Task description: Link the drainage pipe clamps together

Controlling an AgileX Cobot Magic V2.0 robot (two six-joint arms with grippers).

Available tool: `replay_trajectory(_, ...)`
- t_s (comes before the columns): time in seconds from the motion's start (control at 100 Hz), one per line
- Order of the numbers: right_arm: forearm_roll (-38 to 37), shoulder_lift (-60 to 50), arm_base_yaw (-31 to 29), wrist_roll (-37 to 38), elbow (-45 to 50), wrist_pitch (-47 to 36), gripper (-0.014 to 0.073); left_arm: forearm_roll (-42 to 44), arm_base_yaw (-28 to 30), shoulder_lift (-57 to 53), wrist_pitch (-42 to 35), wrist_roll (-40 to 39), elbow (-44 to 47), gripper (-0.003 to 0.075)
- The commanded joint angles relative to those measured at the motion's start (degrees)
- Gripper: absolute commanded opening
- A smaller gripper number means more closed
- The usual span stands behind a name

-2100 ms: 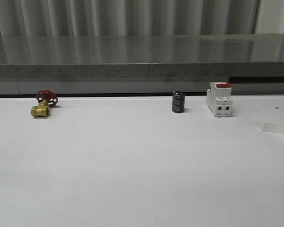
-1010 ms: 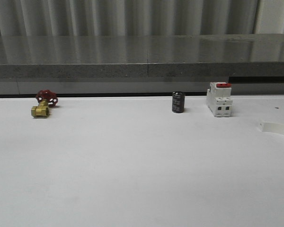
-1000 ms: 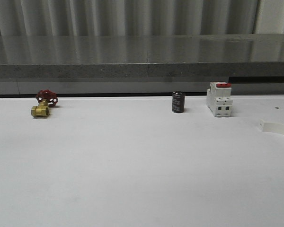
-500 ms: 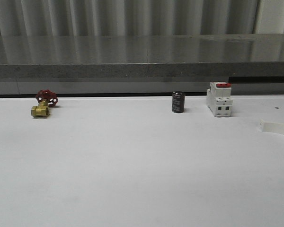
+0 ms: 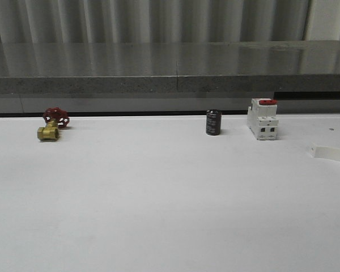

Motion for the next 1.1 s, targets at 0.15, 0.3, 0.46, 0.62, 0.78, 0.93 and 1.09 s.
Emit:
replay_trajectory(0.15,0.0,-1.2,-0.4,-0.1,-0.9,-4.4,-0.0067,-1.1,0.0,5.0,-3.5,-0.2,-2.6,0.0596)
replay_trajectory(0.3,0.0,-1.2,-0.4,-0.1,-0.9,-4.4,-0.0067,-0.8,0.0,13.7,-7.6,-0.2,-3.1,0.0596)
replay_trajectory(0.46,0.0,-1.2,-0.4,-0.1,-0.9,-4.4,-0.0067,-0.3,1.8,26.3,-6.8,1.2,-7.9,0.0596)
replay_trajectory(0.62,0.0,-1.2,-0.4,-0.1,-0.9,-4.4,-0.0067,-0.3,4.5,37.2,-5.9,2.9,-16.1,0.0596)
replay_trajectory(0.78,0.0,-1.2,-0.4,-0.1,-0.9,-4.4,-0.0067,-0.3,7.6,46.1,-3.5,5.7,-24.2,0.0596)
replay_trajectory(0.93,0.0,-1.2,-0.4,-0.1,-0.9,-4.4,-0.0067,-0.3,10.7,52.7,-3.7,9.6,-28.6,0.0596)
replay_trajectory(1.09,0.0,-1.2,-0.4,-0.1,-0.9,-4.4,-0.0067,-0.3,13.8,58.1,-6.2,10.6,-30.6,0.0596)
